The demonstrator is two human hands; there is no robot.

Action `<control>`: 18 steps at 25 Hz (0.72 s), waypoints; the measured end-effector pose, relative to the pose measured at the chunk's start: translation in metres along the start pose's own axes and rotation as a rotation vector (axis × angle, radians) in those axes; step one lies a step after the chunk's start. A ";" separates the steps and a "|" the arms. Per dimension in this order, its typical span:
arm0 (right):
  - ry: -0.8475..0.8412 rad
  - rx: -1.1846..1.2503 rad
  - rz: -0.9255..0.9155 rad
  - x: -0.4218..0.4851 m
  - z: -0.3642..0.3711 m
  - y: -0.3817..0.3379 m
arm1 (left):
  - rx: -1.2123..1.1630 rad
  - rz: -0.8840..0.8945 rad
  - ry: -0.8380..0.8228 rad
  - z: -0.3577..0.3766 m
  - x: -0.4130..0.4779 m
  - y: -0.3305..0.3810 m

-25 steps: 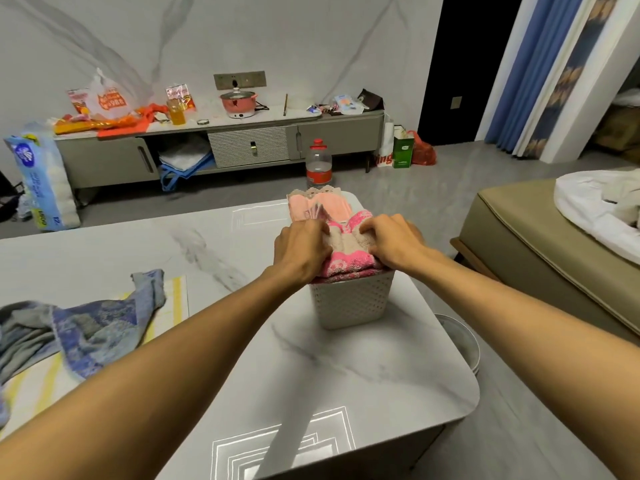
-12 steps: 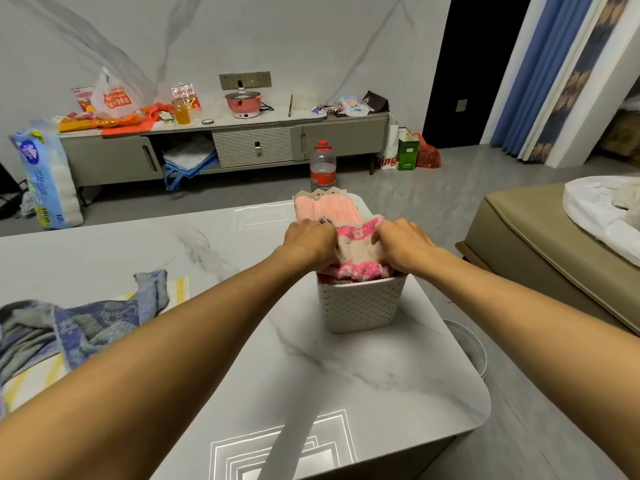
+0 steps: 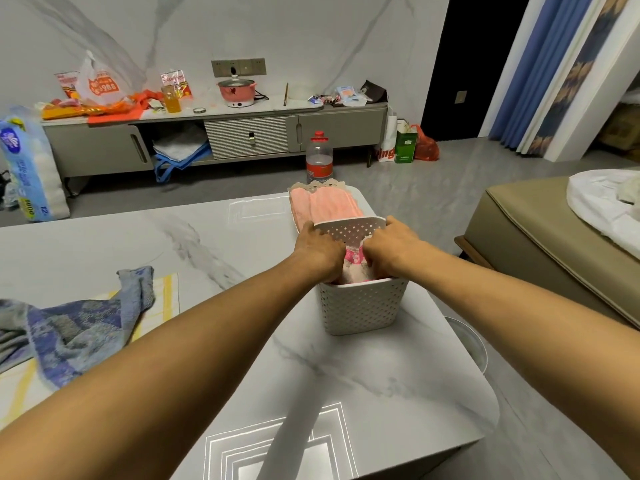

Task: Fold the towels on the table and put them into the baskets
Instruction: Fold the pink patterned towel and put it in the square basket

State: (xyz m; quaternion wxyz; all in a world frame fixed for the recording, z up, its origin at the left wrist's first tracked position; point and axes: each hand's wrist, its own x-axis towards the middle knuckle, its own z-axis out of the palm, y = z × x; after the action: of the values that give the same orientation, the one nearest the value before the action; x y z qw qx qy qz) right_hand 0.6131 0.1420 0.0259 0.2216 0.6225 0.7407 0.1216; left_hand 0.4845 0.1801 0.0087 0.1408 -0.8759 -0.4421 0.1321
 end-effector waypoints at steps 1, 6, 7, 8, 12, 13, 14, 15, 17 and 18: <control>0.004 -0.020 -0.018 0.004 0.004 0.000 | 0.009 0.007 -0.030 0.003 0.004 0.001; -0.072 -0.087 -0.111 0.022 0.013 -0.001 | 0.102 0.092 -0.090 0.003 0.012 0.003; -0.084 -0.103 -0.138 0.025 0.014 -0.002 | 0.121 0.098 -0.114 0.003 0.012 0.004; -0.099 -0.113 -0.158 0.026 0.016 -0.003 | 0.132 0.102 -0.119 0.002 0.011 0.006; -0.153 0.097 -0.172 0.024 0.008 0.004 | -0.045 0.013 0.164 -0.005 -0.001 -0.008; -0.191 0.244 -0.181 0.022 0.003 0.006 | -0.158 -0.065 0.271 -0.007 -0.005 -0.016; -0.261 0.408 -0.196 0.022 -0.002 0.006 | -0.313 -0.158 0.323 -0.007 -0.013 -0.024; -0.352 0.560 -0.202 0.022 -0.006 0.004 | -0.521 -0.255 0.306 -0.007 -0.021 -0.031; -0.542 0.718 -0.201 0.025 -0.009 -0.008 | -1.039 -0.352 0.106 -0.002 -0.030 -0.042; -0.608 0.690 -0.178 0.026 -0.007 -0.015 | -1.276 -0.361 -0.006 0.001 -0.031 -0.044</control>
State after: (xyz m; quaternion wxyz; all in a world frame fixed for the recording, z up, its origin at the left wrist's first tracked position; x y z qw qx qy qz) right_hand 0.5934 0.1652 0.0209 0.2181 0.6012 0.6898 -0.3394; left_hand 0.4340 0.1797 0.0271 -0.3870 -0.6991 -0.5740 -0.1789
